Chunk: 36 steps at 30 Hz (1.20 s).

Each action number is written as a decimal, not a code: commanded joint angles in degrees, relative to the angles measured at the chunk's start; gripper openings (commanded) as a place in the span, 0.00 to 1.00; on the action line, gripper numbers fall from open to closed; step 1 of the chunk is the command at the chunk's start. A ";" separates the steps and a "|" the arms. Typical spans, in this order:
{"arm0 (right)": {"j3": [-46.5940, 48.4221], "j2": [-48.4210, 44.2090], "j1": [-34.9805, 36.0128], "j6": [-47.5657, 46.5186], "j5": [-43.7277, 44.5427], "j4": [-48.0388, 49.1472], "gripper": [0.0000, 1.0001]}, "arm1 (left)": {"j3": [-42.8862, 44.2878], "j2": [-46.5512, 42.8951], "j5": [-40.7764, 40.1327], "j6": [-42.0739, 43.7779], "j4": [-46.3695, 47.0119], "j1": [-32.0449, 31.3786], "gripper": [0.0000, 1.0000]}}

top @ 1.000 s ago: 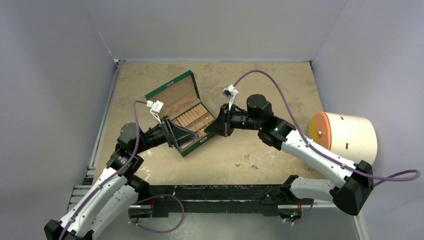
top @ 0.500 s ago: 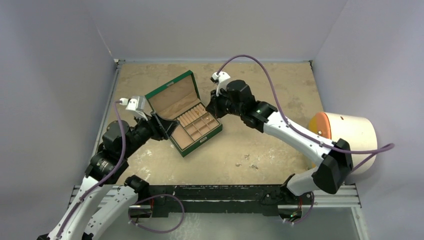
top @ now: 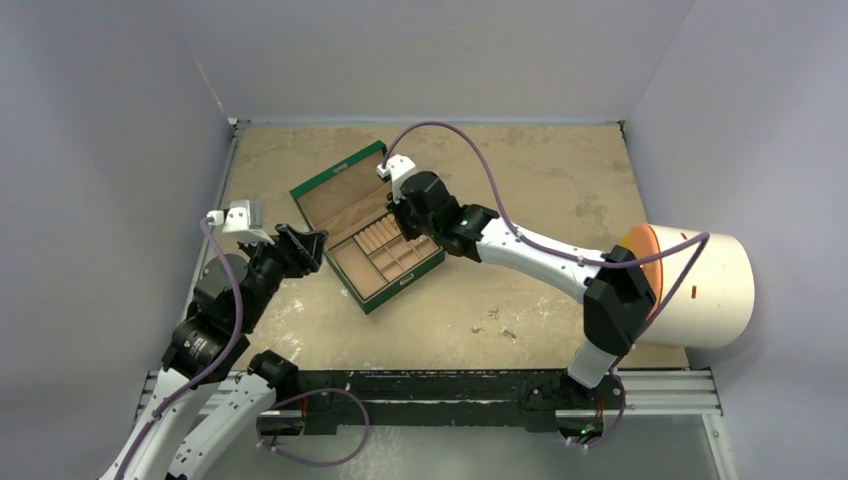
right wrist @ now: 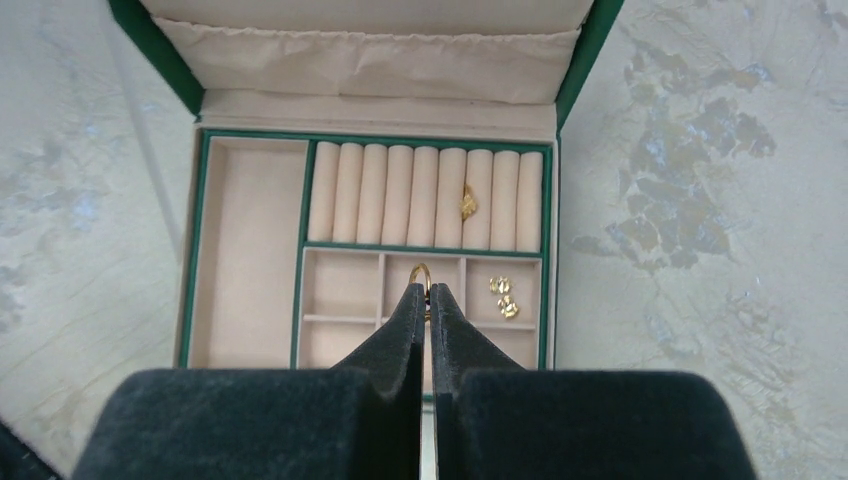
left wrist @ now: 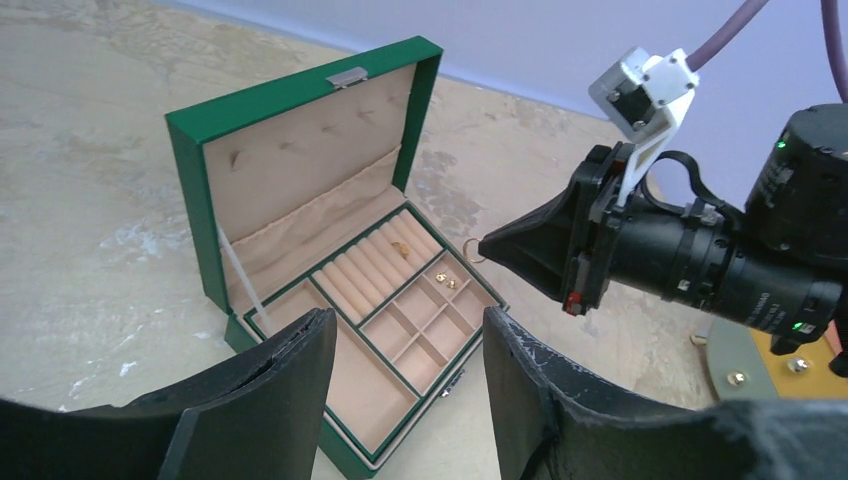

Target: Organize the mixed jewelry

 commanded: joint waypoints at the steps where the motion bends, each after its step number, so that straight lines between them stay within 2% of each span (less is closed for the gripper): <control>1: 3.66 3.21 1.06 -3.61 4.68 4.83 0.00 | -0.32 -0.67 -3.25 1.59 0.95 -0.22 0.55; 15: 6.17 13.17 1.77 -5.55 7.49 10.22 0.00 | -0.58 -0.86 -2.63 1.58 0.72 0.25 0.55; 36: 8.46 19.41 1.99 -5.03 5.00 11.88 0.00 | -0.70 -0.86 -1.70 1.85 0.85 0.96 0.55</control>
